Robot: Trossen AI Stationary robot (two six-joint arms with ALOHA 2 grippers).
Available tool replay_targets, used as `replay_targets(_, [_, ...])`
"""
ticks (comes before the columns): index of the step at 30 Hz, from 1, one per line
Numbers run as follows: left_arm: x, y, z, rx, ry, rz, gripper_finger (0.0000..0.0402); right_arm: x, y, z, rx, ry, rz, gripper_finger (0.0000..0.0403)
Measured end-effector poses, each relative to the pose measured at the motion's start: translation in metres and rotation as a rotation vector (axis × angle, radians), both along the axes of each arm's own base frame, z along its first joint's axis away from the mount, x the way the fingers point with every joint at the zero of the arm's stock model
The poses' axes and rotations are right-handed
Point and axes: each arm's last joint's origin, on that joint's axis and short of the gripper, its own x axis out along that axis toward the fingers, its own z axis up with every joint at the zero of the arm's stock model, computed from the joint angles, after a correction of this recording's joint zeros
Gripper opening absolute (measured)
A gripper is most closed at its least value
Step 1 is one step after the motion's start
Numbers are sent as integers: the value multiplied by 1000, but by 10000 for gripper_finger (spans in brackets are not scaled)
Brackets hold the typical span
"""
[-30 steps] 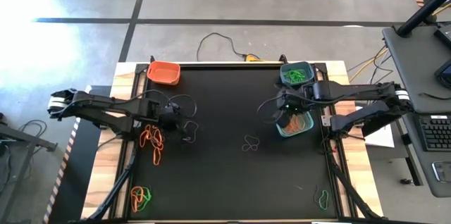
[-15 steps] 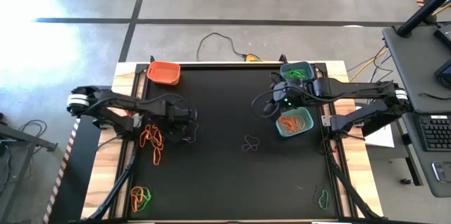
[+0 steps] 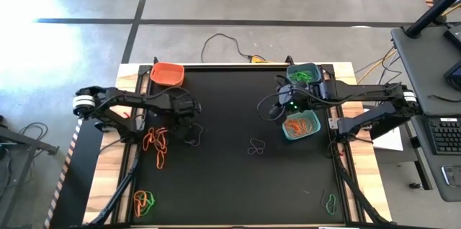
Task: Sort rubber bands into baskets
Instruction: Put the orange rubber band into the green bin
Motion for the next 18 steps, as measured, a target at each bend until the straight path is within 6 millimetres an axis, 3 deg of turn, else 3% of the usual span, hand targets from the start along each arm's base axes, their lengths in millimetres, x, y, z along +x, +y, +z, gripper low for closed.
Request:
replay_targets(6, [-3,-7,-2,-37,-42,0,9,0,0,0,-18,15,31,210])
replay_targets(12, [-4,-7,5,-15,-109,4,1,0,0,0,-59,46,105,210])
replay_targets(18, [15,0,31,66,-409,69,0,-1,0,4,-139,75,227,210])
